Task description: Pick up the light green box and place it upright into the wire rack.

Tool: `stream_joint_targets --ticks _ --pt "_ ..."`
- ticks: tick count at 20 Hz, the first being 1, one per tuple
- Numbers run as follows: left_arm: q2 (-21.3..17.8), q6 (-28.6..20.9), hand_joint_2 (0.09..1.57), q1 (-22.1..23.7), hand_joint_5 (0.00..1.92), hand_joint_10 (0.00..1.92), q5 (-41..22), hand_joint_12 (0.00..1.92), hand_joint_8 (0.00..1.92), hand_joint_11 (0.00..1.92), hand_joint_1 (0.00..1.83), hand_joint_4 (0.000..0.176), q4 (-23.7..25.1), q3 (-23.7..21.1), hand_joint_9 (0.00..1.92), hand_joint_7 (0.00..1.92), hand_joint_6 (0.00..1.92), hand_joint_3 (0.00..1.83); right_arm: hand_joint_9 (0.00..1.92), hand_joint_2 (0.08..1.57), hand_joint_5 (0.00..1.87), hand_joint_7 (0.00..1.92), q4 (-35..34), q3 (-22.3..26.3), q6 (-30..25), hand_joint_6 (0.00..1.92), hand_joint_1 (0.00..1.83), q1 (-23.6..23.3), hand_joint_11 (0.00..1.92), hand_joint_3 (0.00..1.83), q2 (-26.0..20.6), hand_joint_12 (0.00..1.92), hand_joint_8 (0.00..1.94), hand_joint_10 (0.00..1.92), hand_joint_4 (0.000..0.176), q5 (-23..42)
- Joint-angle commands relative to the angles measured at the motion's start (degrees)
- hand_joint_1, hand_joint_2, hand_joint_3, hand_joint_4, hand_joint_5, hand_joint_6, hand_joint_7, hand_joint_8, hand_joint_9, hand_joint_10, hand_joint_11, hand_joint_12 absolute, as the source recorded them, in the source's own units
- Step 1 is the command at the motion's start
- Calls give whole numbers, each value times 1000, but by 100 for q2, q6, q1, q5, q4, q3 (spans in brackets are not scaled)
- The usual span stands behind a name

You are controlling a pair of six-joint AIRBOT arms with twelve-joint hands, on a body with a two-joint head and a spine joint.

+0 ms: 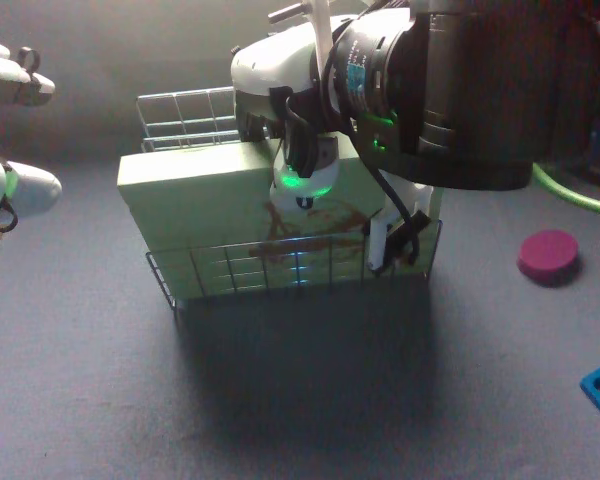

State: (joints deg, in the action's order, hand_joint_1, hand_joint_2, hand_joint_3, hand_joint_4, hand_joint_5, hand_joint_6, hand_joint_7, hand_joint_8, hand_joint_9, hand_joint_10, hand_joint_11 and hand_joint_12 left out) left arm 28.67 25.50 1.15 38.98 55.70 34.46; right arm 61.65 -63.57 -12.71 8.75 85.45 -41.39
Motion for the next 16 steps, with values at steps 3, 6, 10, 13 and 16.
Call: stream_joint_targets --ticks 3,6,10,13,16 --pt "-12 24 1239 71 209 0 -254 565 0 0 60 113 356 7 176 153 0 0 787 1195 753 845 397 -2 -26 1083 1351 -47 763 0 6 1508 1245 1510 0 186" --pt "-11 24 1239 71 209 0 -254 583 0 0 59 113 346 -1 176 153 0 0 762 1195 759 860 428 0 -24 1085 1351 -42 742 0 1 1554 1238 1523 0 175" --pt "-11 24 1238 52 209 0 -254 571 0 0 60 113 345 -9 175 153 0 0 694 1220 697 848 464 16 -23 1202 1336 -24 618 1 -45 1589 1259 1589 0 163" --pt "-11 22 1238 55 209 0 -254 566 0 0 60 113 345 -11 174 154 0 0 450 1187 594 653 499 28 -22 740 1085 -8 452 0 -57 1547 855 1055 0 173" --pt "-11 22 1238 55 209 0 -254 568 0 0 60 112 345 -11 173 154 0 0 457 1152 678 702 500 51 -18 90 997 -11 331 0 -58 1416 204 690 0 174"
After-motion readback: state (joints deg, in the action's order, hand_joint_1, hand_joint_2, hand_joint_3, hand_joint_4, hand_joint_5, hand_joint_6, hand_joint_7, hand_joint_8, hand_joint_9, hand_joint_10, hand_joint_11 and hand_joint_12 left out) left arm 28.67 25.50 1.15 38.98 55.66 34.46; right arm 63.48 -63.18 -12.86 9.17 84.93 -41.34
